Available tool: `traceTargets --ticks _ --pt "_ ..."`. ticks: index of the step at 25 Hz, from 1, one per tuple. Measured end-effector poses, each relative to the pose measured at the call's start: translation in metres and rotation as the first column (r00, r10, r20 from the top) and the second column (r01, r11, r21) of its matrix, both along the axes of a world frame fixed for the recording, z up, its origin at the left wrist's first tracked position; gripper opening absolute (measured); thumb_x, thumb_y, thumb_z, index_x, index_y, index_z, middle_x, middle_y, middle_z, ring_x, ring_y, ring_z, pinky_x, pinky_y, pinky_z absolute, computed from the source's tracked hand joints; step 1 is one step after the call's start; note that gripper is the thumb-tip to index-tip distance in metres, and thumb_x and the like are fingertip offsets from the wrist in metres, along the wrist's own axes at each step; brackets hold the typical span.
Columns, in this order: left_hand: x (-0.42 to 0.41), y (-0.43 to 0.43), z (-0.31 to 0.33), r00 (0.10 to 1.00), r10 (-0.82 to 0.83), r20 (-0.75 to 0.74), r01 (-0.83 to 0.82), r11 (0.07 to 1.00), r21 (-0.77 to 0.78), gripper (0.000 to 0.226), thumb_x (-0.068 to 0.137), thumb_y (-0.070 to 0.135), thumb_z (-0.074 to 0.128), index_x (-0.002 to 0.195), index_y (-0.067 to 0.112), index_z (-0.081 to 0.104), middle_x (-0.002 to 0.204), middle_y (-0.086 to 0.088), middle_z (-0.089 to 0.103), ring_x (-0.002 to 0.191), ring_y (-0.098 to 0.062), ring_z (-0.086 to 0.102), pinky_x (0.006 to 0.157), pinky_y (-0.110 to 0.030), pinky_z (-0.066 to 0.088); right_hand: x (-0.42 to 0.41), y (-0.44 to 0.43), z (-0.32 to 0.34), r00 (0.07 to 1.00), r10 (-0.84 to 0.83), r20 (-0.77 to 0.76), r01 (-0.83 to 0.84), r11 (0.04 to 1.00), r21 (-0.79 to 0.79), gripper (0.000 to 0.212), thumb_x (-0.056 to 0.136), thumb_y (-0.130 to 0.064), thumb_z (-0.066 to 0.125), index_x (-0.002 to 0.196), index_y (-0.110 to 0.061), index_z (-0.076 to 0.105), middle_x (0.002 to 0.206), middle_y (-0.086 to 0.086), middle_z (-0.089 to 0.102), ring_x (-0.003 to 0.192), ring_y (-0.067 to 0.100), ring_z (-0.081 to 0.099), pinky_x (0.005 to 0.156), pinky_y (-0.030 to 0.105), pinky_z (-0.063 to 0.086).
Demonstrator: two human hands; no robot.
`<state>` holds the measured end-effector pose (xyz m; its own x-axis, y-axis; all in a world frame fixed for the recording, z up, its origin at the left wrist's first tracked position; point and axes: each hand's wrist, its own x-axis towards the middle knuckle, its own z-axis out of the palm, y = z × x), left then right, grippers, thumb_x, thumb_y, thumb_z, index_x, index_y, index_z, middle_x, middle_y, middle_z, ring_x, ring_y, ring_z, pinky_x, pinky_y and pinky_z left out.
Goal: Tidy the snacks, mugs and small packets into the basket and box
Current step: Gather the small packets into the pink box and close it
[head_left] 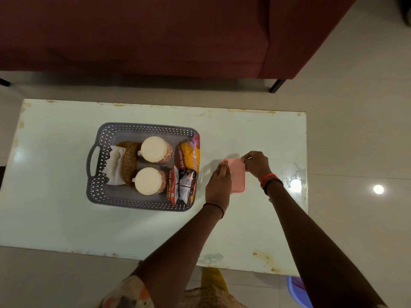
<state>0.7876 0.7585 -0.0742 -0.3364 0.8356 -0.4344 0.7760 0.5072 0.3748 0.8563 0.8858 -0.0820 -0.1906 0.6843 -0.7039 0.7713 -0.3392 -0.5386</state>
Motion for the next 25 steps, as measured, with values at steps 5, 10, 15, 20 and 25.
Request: traceTargets --ticks 5,10,15,20,25 --pt "-0.001 -0.012 -0.001 0.995 -0.047 0.085 0.046 0.999 0.013 0.068 0.092 0.009 0.052 0.148 0.011 0.014 0.16 -0.004 0.006 0.146 -0.022 0.018 0.12 -0.033 0.022 0.0 -0.011 0.003 0.998 -0.057 0.002 0.057 0.996 0.067 0.021 0.091 -0.002 0.05 0.101 0.006 0.067 0.105 0.024 0.07 0.093 0.036 0.066 0.092 0.045 0.054" --pt "0.034 -0.045 -0.003 0.81 0.465 0.356 -0.568 0.772 0.285 0.026 0.09 0.0 0.049 0.116 0.005 0.05 0.118 -0.011 0.05 0.107 -0.022 0.053 0.096 -0.033 0.047 0.008 -0.031 0.003 0.989 -0.15 0.018 0.149 0.988 0.049 0.025 0.09 -0.009 0.05 0.111 -0.003 0.063 0.11 0.016 0.07 0.082 0.02 0.055 0.074 0.022 0.039" --pt "0.051 -0.035 -0.011 0.011 0.786 0.618 -0.847 0.336 -0.412 0.022 0.091 0.022 0.058 0.1 0.002 0.054 0.093 -0.012 0.061 0.082 -0.025 0.064 0.078 -0.038 0.053 0.019 -0.055 -0.004 0.963 -0.267 -0.025 0.267 0.964 0.006 0.027 0.091 -0.008 0.049 0.114 -0.004 0.063 0.112 0.02 0.069 0.098 0.031 0.064 0.093 0.043 0.054" --pt "0.039 -0.032 -0.021 -0.229 0.742 0.63 -0.821 0.201 -0.535 0.031 0.092 0.02 0.056 0.11 -0.004 0.06 0.088 -0.009 0.063 0.074 -0.01 0.061 0.07 -0.023 0.051 0.017 -0.067 -0.007 0.953 -0.283 -0.107 0.277 0.959 -0.062 0.033 0.089 -0.003 0.048 0.117 -0.009 0.063 0.108 0.019 0.07 0.105 0.035 0.065 0.096 0.049 0.053" --pt "0.03 -0.047 -0.022 -0.297 0.713 0.635 -0.84 0.121 -0.529 0.021 0.093 0.023 0.055 0.098 0.003 0.06 0.097 -0.009 0.063 0.083 -0.015 0.063 0.086 -0.033 0.05 -0.001 -0.078 -0.007 0.95 -0.281 -0.137 0.265 0.956 -0.125 0.032 0.089 -0.001 0.048 0.115 -0.008 0.064 0.096 0.011 0.067 0.101 0.037 0.066 0.093 0.051 0.055"
